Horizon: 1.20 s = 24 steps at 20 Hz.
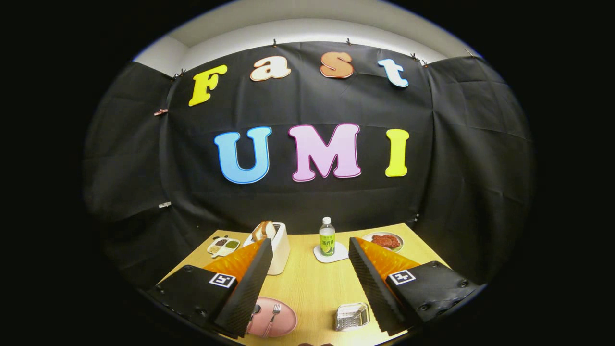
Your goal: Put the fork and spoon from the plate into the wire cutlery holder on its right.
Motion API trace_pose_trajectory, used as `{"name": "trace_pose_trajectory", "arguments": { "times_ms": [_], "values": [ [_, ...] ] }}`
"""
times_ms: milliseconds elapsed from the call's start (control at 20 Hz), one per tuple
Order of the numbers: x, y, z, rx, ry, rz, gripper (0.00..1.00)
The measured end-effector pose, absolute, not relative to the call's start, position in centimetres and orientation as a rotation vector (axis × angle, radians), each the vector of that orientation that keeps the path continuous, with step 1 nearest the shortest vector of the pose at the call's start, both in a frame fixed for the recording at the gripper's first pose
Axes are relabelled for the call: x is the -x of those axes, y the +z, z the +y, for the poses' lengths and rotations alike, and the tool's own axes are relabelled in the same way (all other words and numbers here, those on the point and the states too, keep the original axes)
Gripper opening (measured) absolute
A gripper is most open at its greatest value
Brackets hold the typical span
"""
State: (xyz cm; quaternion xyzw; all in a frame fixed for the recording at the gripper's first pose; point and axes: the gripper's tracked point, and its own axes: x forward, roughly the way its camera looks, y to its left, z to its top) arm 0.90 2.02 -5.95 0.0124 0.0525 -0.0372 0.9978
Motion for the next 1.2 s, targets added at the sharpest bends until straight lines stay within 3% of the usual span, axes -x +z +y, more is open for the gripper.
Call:
{"name": "trace_pose_trajectory", "arguments": {
  "times_ms": [700,1050,1200],
  "values": [
    [0.5,-30.6,10.3,-0.012,0.053,0.813,0.99],
    [1.5,-39.5,11.9,0.047,0.083,1.037,0.98],
    [1.0,-41.2,11.6,0.045,0.077,1.093,0.9]
  ]
}}
